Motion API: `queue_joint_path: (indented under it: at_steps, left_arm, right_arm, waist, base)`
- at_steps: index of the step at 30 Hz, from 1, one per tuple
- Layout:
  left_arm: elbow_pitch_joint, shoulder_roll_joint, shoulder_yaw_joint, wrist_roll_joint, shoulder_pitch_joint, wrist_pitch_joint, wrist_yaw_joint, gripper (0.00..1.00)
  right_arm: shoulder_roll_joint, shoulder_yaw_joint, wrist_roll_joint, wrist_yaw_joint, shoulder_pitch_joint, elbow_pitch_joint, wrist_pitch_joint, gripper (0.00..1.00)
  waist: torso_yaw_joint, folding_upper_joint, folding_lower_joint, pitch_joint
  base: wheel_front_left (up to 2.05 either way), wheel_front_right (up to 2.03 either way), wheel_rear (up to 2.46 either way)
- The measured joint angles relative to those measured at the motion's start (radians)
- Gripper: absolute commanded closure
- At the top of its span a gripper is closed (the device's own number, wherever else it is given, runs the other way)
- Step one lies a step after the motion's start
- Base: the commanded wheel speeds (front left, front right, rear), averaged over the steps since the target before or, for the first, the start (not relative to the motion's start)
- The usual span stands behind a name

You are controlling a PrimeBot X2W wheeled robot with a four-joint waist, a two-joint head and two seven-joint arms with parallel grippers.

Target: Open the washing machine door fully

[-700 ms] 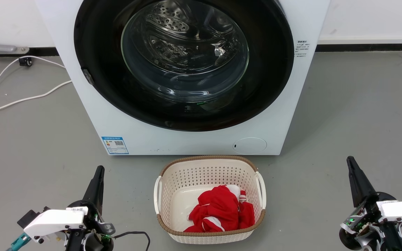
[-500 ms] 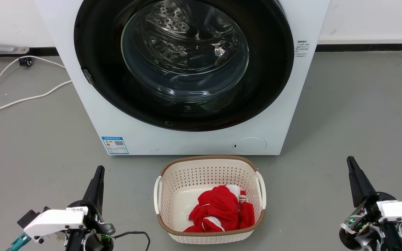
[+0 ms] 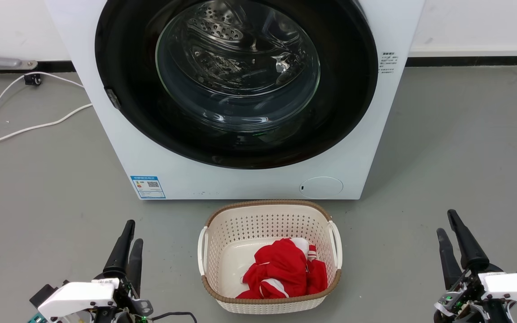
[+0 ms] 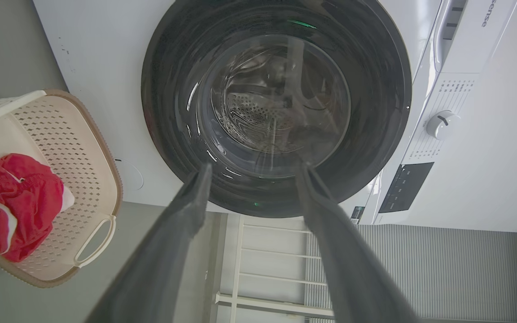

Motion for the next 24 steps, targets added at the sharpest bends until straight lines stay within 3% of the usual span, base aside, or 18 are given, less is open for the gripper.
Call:
queue_joint_path:
  at_steps: [10,24]
  left_arm:
    - [-0.044,-0.001,-0.031,0.058,0.001,-0.048,0.000,0.00]
    - [-0.138,-0.001,-0.042,0.317,0.001,-0.107,0.000,0.00]
  right_arm:
    - [0.001,0.022,-0.057,0.000,0.006,-0.047,-0.048,0.00]
    - [0.002,0.036,-0.344,0.000,0.027,-0.121,-0.106,0.00]
  waist:
    - [-0.002,0.0000,0.0000,-0.001]
    - [0.000,0.0000,0.0000,-0.003]
  base:
    - [0.00,0.00,0.00]
    - [0.00,0.00,0.00]
